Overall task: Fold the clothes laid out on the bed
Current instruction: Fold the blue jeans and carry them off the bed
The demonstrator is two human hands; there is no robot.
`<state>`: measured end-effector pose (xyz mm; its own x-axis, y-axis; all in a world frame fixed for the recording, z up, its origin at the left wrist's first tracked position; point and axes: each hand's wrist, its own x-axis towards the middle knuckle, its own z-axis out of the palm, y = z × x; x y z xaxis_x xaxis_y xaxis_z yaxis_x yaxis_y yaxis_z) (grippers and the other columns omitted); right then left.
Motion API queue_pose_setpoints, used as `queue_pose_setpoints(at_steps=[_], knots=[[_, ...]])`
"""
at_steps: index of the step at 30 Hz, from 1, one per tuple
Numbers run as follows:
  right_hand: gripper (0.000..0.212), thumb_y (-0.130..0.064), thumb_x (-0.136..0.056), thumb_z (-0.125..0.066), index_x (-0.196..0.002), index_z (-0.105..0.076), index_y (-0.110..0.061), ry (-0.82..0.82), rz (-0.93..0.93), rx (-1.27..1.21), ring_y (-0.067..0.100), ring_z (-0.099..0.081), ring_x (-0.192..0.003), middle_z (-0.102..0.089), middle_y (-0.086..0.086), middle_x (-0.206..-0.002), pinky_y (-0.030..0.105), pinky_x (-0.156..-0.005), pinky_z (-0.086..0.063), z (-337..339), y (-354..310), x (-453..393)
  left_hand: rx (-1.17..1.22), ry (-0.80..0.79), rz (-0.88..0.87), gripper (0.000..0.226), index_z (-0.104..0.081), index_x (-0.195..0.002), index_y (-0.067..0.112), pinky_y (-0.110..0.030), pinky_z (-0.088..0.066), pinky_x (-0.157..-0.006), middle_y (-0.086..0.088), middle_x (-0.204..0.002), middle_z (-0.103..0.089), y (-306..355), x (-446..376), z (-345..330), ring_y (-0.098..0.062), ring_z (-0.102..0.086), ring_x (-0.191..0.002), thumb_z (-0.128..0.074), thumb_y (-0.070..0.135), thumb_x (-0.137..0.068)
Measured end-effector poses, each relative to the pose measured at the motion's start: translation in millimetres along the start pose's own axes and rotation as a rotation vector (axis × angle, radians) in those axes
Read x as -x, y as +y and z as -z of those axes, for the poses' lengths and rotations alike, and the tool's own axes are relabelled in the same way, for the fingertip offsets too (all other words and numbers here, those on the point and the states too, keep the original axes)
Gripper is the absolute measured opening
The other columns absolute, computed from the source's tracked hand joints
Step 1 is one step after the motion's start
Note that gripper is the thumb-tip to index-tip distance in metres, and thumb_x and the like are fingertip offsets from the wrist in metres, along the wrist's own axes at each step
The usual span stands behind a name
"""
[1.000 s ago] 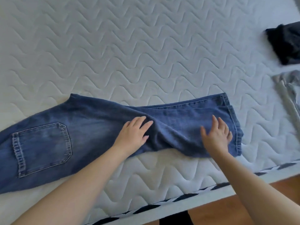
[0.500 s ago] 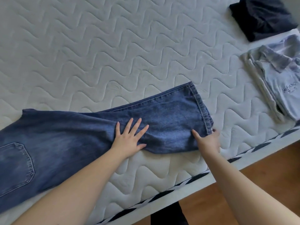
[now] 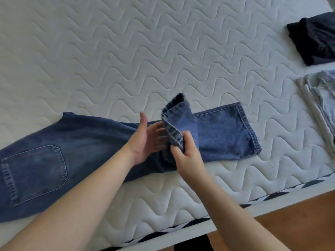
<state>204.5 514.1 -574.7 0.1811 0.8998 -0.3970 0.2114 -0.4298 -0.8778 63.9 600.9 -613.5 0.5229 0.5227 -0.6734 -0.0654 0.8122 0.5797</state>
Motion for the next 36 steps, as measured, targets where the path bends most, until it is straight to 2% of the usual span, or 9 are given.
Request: queue_pose_setpoints(at_steps=[3, 5, 8, 11, 13, 16, 21, 26, 36], knots=[[0.023, -0.021, -0.090, -0.047, -0.099, -0.045, -0.042, -0.205, -0.038, -0.019, 0.001, -0.052, -0.071, -0.059, -0.020, -0.076, 0.031, -0.072, -0.049, -54, -22, 3, 0.074, 0.061, -0.016, 0.081, -0.067, -0.120, 0.015, -0.044, -0.054, -0.088, -0.013, -0.119, -0.068, 17, 34, 33, -0.029, -0.066, -0.109, -0.049, 0.081, -0.075], [0.028, -0.025, -0.088, -0.049, -0.108, -0.048, -0.044, -0.340, -0.044, -0.029, 0.000, -0.056, -0.081, -0.061, -0.021, -0.086, 0.033, -0.082, -0.049, -85, -32, 7, 0.040, 0.223, -0.028, 0.035, -0.071, -0.087, 0.015, -0.036, -0.057, -0.069, -0.013, -0.089, -0.069, 22, 56, 60, -0.025, -0.072, -0.082, -0.067, 0.050, -0.084], [0.033, -0.039, -0.089, -0.053, -0.122, -0.052, -0.040, -0.375, 0.084, -0.006, -0.003, -0.058, -0.104, -0.062, -0.027, -0.107, 0.023, -0.092, -0.048, -122, -34, 16, 0.108, 0.495, -0.110, 0.006, -0.064, -0.090, 0.015, -0.031, -0.055, -0.057, -0.007, -0.074, -0.069, 22, 85, 107, -0.020, -0.070, -0.065, -0.059, 0.015, -0.094], [0.039, -0.041, -0.092, -0.055, -0.129, -0.048, -0.035, 0.089, 0.203, 0.168, 0.002, -0.046, -0.126, -0.051, -0.021, -0.132, 0.029, -0.108, -0.034, -136, -17, 11, 0.159, 0.721, -0.195, 0.020, -0.066, -0.109, 0.019, -0.036, -0.058, -0.068, -0.008, -0.093, -0.075, 19, 116, 165, -0.025, -0.073, -0.082, -0.055, 0.010, -0.094], [0.063, -0.046, -0.090, -0.061, -0.145, -0.035, -0.030, 0.292, -0.057, 0.289, 0.012, -0.035, -0.138, -0.040, -0.010, -0.148, 0.035, -0.114, -0.026, -133, -3, -5, 0.089, 0.907, -0.218, 0.022, -0.066, -0.108, 0.026, -0.043, -0.057, -0.080, -0.010, -0.104, -0.073, 12, 140, 208, -0.027, -0.070, -0.089, -0.056, 0.015, -0.091], [0.088, -0.056, -0.085, -0.064, -0.154, -0.019, -0.025, 0.033, -0.425, 0.293, 0.025, -0.038, -0.138, -0.039, 0.001, -0.153, 0.044, -0.113, -0.033, -142, 12, -24, -0.158, 1.207, -0.227, 0.033, -0.059, -0.115, 0.030, -0.038, -0.050, -0.088, -0.002, -0.112, -0.067, -4, 176, 256, -0.023, -0.063, -0.101, -0.059, 0.025, -0.083], [0.071, -0.046, -0.095, -0.054, -0.154, -0.020, -0.029, -0.225, -0.279, 0.318, 0.023, -0.048, -0.129, -0.046, -0.001, -0.146, 0.033, -0.100, -0.044, -190, 16, -20, -0.427, 1.402, -0.295, 0.060, -0.042, -0.136, 0.026, -0.037, -0.046, -0.096, -0.003, -0.129, -0.053, -23, 197, 274, -0.019, -0.054, -0.110, -0.067, 0.021, -0.082], [0.054, -0.047, -0.097, -0.048, -0.148, -0.032, -0.044, -0.363, -0.232, 0.200, 0.010, -0.047, -0.127, -0.050, -0.018, -0.141, 0.033, -0.106, -0.040, -182, 19, -18, -0.799, 1.208, -0.419, 0.057, -0.039, -0.145, 0.014, -0.030, -0.035, -0.106, -0.008, -0.142, -0.046, -30, 179, 236, -0.025, -0.046, -0.127, -0.059, 0.015, -0.092], [0.038, -0.031, -0.100, -0.050, -0.139, -0.051, -0.031, -0.089, -0.292, 0.163, 0.006, -0.055, -0.115, -0.059, -0.009, -0.133, 0.026, -0.100, -0.045, -63, 66, -32, -1.300, 0.521, -0.574, 0.047, -0.054, -0.137, 0.011, -0.034, -0.037, -0.108, -0.003, -0.135, -0.055, -34, 86, 121, -0.021, -0.048, -0.127, -0.059, 0.007, -0.090]])
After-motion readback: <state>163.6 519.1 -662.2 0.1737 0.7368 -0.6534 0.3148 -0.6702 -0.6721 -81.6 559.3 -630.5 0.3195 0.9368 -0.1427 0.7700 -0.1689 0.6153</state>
